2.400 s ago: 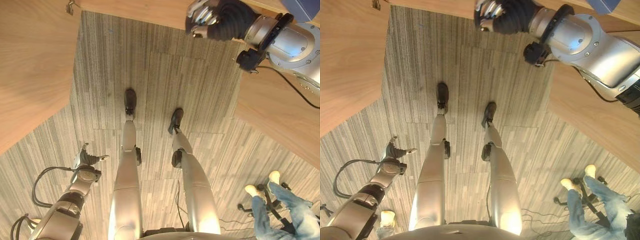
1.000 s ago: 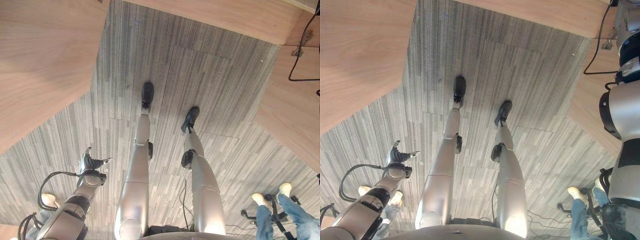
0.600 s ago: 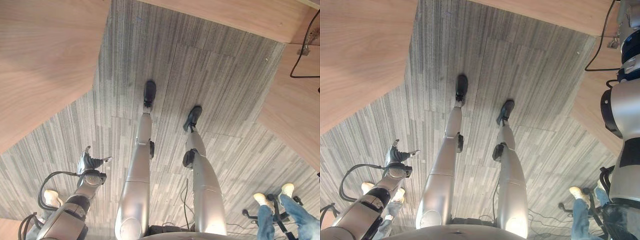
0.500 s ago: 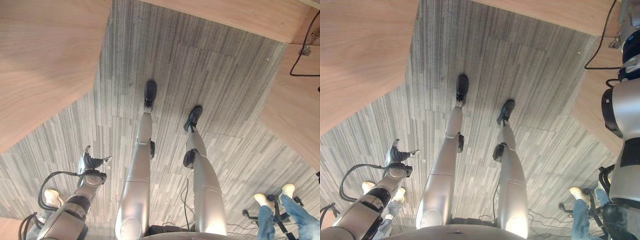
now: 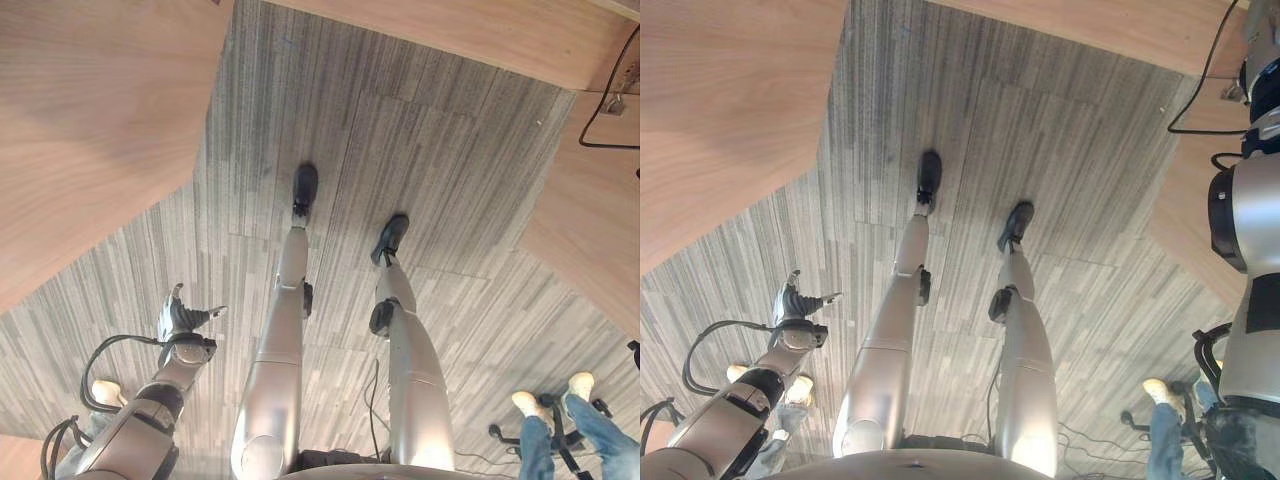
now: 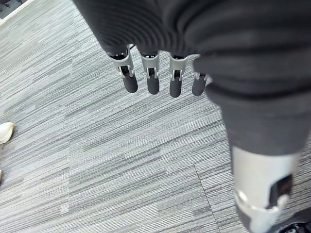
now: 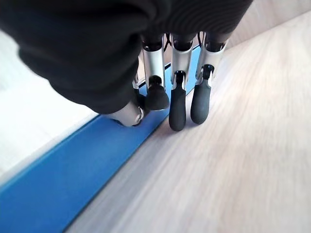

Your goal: Put the empty folder in the office cabinet

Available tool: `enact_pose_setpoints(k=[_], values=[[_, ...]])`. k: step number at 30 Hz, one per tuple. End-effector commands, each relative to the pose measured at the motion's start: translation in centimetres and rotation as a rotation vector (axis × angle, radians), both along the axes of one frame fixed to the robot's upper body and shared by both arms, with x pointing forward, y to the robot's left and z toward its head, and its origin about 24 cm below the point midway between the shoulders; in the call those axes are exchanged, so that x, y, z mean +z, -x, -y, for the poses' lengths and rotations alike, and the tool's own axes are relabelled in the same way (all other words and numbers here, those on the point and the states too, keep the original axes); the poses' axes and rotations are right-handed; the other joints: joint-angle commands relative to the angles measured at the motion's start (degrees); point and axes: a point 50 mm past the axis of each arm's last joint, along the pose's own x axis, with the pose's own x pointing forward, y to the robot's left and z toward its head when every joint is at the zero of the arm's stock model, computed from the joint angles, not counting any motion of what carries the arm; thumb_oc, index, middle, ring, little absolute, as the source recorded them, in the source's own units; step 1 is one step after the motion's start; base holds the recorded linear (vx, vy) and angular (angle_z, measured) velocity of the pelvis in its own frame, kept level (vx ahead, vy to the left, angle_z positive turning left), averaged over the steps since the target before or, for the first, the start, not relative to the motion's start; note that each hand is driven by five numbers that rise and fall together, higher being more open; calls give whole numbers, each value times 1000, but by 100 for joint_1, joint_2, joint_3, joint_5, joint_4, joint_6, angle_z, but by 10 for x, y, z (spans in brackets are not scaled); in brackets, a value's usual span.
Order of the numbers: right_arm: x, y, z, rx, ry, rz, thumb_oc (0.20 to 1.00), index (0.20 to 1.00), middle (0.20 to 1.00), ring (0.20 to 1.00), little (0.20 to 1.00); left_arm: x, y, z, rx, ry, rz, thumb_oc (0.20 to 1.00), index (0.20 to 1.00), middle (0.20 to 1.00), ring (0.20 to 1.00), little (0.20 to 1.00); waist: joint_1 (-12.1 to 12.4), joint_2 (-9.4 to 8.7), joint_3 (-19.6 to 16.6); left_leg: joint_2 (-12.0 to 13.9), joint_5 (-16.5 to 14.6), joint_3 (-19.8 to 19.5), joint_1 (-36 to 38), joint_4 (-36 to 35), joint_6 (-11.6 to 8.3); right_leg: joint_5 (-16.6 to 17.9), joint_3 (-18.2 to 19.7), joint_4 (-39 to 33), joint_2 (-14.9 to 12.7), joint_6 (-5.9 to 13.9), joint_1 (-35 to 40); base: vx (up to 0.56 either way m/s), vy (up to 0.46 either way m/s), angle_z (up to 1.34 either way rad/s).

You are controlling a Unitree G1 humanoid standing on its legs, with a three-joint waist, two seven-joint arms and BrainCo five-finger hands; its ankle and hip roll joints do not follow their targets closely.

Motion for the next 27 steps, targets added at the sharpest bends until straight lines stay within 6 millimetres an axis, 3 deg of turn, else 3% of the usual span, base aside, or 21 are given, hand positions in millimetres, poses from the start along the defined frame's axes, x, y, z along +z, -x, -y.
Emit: enact_pose_setpoints(k=[1,9,18,19,21,24,25,27], values=[[10,10,9,-60,8,19,1000,1000,1000,1000,1000,-2,2,-8,70,2,-25,1000,1000,1000,1000,1000,-254,21,-37,158,-996,261,869,-142,-442,326,72,-1104,-14,411,462,-33,27,-2],[-8,1,9,-50,-31,-8,1000,1000,1000,1000,1000,0,-2,-7,75,-4,-24,1000,1000,1000,1000,1000,-275,108,-186,124,-1027,252,1074,-142,-376,312,196,-1104,-45,377,649,-23,28,-6],[-36,-1,27,-82,-100,-59,1000,1000,1000,1000,1000,-8,3,-4,101,13,-49,1000,1000,1000,1000,1000,-252,208,-405,65,-1088,276,1361,-142,-310,259,284,-1016,-136,342,869,-11,32,-2],[-51,-5,29,-76,-121,-88,1000,1000,1000,1000,1000,-10,6,-3,106,19,-59,1000,1000,1000,1000,1000,-254,228,-455,61,-1102,278,1462,-142,-301,217,285,-971,-149,328,949,8,23,-4],[-63,-9,28,-64,-139,-106,1000,1000,1000,1000,1000,-11,7,-3,107,17,-64,1000,1000,1000,1000,1000,-263,233,-475,56,-1111,284,1534,-142,-303,202,290,-943,-163,328,1008,10,9,-2],[-87,-22,16,-13,-151,-148,1000,1000,1000,1000,1000,-13,8,-1,108,18,-80,1000,1000,1000,1000,1000,-314,232,-533,48,-1144,289,1688,-142,-301,162,294,-911,-152,304,1170,27,14,4],[-117,-34,1,54,-164,-195,1000,1000,1000,1000,1000,-16,10,-2,128,23,-99,1000,1000,1000,1000,1000,-392,221,-614,35,-1186,310,1883,-142,-305,136,285,-908,-160,290,1361,48,35,0],[-156,-45,-21,136,-144,-274,1000,1000,1000,1000,1000,-20,14,-3,147,28,-131,1000,1000,1000,1000,1000,-515,204,-702,24,-1245,340,2104,-142,-296,110,307,-885,-176,272,1552,42,47,3]])
